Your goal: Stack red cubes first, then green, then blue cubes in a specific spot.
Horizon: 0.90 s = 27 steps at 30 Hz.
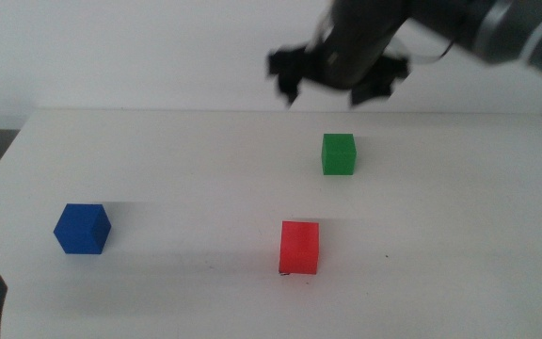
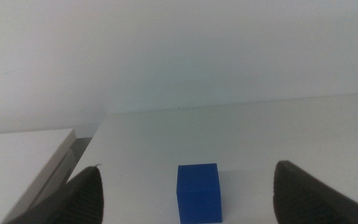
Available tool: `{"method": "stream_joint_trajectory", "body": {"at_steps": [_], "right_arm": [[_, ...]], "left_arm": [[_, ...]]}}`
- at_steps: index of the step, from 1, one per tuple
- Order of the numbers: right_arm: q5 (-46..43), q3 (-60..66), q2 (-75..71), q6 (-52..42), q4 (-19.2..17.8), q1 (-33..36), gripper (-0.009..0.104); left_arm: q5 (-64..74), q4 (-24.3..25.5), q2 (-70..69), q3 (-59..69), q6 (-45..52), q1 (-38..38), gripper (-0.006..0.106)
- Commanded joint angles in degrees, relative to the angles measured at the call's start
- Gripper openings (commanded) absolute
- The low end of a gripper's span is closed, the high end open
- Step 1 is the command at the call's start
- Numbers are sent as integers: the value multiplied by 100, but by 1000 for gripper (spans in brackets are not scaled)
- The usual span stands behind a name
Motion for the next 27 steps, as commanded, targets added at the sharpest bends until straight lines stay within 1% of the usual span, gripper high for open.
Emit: {"method": "stream_joint_trajectory", "body": {"at_steps": [1,4,7,9,13,18,23,27], "right_arm": [[91,-332,145,-335,-172,-409,80],[167,-803,487,-610,-172,-826,80],[244,-1368,981,-989,-67,-1078,80],[281,-1727,1326,-1140,27,-1159,80],[281,-2187,2010,-1159,145,-1230,80],[170,-2263,2469,-1159,204,-1230,80],[19,-2263,2748,-1010,35,-1230,80],[-240,-2263,2877,-1010,25,-1220,80]], "left_arm": [[-74,-2,-23,3,2,15,94],[-74,-2,-23,3,2,15,94],[-74,-2,-23,3,2,15,94],[-74,-2,-23,3,2,15,94],[-74,-2,-23,3,2,15,94],[-74,-2,-23,3,2,15,94],[-74,-2,-23,3,2,15,94],[-74,-2,-23,3,2,15,94]]}}
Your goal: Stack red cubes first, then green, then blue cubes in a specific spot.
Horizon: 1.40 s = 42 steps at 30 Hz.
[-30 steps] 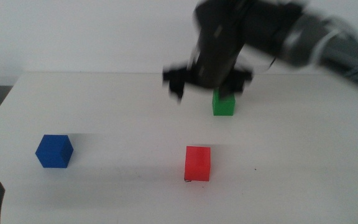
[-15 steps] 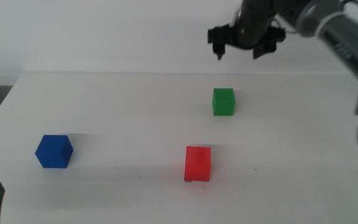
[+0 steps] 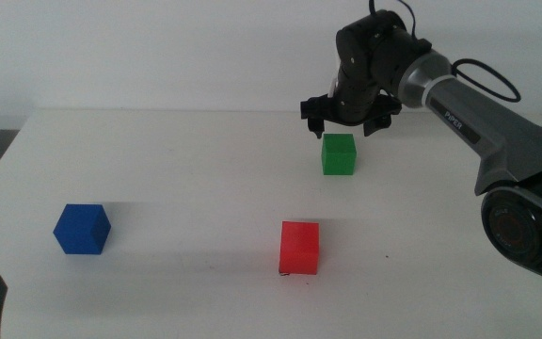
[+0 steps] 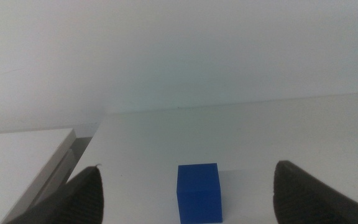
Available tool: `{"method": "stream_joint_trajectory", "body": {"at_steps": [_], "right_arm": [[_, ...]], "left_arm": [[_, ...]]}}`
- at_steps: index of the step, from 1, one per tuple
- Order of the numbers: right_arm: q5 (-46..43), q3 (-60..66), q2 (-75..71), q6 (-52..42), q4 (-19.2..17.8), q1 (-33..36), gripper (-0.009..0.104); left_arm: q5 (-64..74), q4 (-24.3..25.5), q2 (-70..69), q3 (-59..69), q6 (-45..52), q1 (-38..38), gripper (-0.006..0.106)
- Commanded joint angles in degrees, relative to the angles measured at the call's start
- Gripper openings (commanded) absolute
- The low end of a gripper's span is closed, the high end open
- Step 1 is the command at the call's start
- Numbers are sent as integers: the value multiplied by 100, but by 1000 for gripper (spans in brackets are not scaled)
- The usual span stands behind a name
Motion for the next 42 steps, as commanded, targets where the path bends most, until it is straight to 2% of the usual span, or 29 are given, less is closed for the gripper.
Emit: {"method": "stream_joint_trajectory", "body": {"at_steps": [1,12,18,24,26,30,31,32,37,42], "right_arm": [[-179,-51,36,16,-104,-49,80],[-303,-51,236,16,-104,-49,80],[-303,-51,379,16,-61,-49,73],[-291,-51,434,16,-5,-49,60],[-291,-51,434,16,4,-49,53],[-255,-51,434,16,4,-49,25],[-87,-51,359,16,4,-27,13],[15,-51,267,37,4,-12,10],[392,134,-670,300,-557,412,9],[392,1112,-1814,864,-820,1069,9]], "left_arm": [[-74,-2,-23,3,2,15,94],[-74,-2,-23,3,2,15,94],[-74,-2,-23,3,2,15,94],[-74,-2,-23,3,2,15,94],[-74,-2,-23,3,2,15,94],[-74,-2,-23,3,2,15,94],[-74,-2,-23,3,2,15,94],[-74,-2,-23,3,2,15,94],[-74,-2,-23,3,2,15,94],[-74,-2,-23,3,2,15,94]]}}
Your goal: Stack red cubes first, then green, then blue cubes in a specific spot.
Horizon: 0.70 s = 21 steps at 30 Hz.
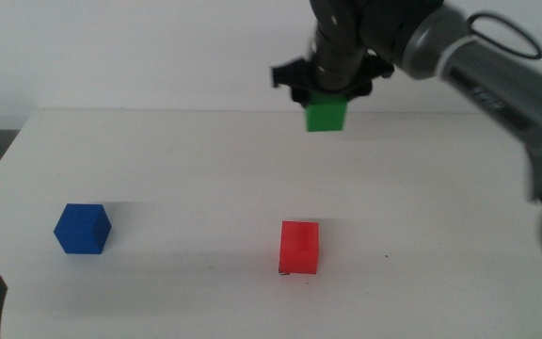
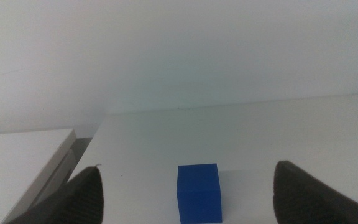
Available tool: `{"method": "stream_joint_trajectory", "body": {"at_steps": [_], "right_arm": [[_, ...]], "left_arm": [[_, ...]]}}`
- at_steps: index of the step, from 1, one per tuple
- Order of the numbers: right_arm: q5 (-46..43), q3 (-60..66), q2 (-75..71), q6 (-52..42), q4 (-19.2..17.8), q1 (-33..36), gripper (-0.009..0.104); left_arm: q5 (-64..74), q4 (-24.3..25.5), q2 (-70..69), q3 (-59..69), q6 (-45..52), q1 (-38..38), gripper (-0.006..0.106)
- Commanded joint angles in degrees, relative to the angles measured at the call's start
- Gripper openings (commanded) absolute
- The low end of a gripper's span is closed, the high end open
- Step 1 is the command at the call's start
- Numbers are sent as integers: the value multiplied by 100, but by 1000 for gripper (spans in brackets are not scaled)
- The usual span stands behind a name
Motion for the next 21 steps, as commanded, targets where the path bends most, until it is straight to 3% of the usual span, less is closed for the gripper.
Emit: {"method": "stream_joint_trajectory", "body": {"at_steps": [1,8,16,21], "right_arm": [[83,608,-560,444,-200,356,9],[-379,2304,-1630,1519,-403,1162,9],[-280,2761,-1572,2034,-273,1416,9],[-339,3067,-1567,2321,-374,1426,9]], "left_arm": [[-74,-2,-23,3,2,15,94],[-74,-2,-23,3,2,15,94],[-74,-2,-23,3,2,15,94],[-74,-2,-23,3,2,15,94]]}}
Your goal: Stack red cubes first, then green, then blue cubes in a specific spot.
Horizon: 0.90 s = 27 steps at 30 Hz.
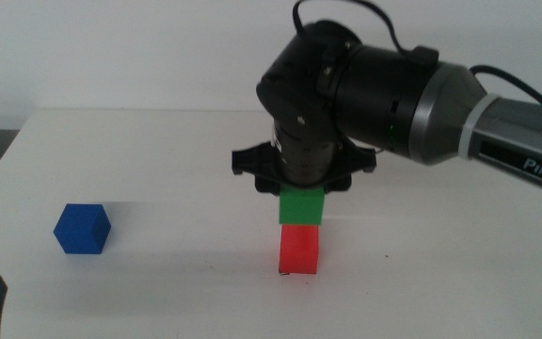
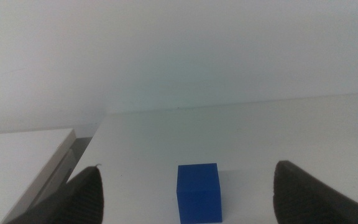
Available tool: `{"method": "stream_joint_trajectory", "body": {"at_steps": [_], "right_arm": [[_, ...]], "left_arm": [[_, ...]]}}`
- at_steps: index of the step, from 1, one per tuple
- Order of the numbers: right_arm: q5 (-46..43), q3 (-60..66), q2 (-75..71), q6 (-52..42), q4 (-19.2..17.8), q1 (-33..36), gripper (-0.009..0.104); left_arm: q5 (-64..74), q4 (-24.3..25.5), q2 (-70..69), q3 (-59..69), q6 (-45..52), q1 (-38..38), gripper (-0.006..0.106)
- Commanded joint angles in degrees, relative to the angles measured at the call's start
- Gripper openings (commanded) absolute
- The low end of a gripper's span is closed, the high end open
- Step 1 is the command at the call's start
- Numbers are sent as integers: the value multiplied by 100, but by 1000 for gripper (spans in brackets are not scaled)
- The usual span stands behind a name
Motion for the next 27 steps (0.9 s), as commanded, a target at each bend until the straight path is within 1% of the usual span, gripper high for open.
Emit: {"method": "stream_joint_trajectory", "body": {"at_steps": [1,8,27], "right_arm": [[-30,162,-32,200,-187,4,9],[-219,375,-8,345,-310,4,9],[-279,375,368,345,-277,58,9]], "left_arm": [[-74,-2,-23,3,2,15,94],[-74,-2,-23,3,2,15,94],[-74,-2,-23,3,2,15,94]]}}
